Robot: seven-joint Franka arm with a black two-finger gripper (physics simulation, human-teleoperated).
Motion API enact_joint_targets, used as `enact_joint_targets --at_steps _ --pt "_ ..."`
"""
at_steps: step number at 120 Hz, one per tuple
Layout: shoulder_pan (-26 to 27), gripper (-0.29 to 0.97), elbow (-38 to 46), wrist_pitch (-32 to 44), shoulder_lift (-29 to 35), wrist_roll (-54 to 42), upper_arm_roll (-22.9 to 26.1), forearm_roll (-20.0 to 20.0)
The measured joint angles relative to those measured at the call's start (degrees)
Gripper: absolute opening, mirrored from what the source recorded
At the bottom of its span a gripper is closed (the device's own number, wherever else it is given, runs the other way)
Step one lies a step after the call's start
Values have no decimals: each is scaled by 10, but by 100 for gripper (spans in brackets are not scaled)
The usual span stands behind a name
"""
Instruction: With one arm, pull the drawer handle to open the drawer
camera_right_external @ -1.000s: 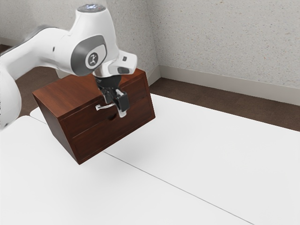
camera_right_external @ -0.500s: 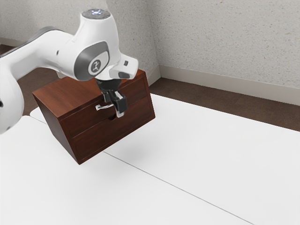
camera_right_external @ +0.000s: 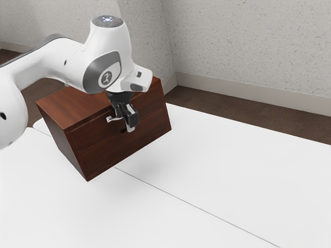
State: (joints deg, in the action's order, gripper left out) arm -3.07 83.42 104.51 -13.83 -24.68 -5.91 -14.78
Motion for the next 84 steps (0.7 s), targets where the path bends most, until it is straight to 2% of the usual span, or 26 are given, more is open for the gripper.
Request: enact_joint_targets --at_steps 23,84 --pt "10 40 0 1 0 -1 1 3" --pt "44 39 34 -3 25 1 1 6"
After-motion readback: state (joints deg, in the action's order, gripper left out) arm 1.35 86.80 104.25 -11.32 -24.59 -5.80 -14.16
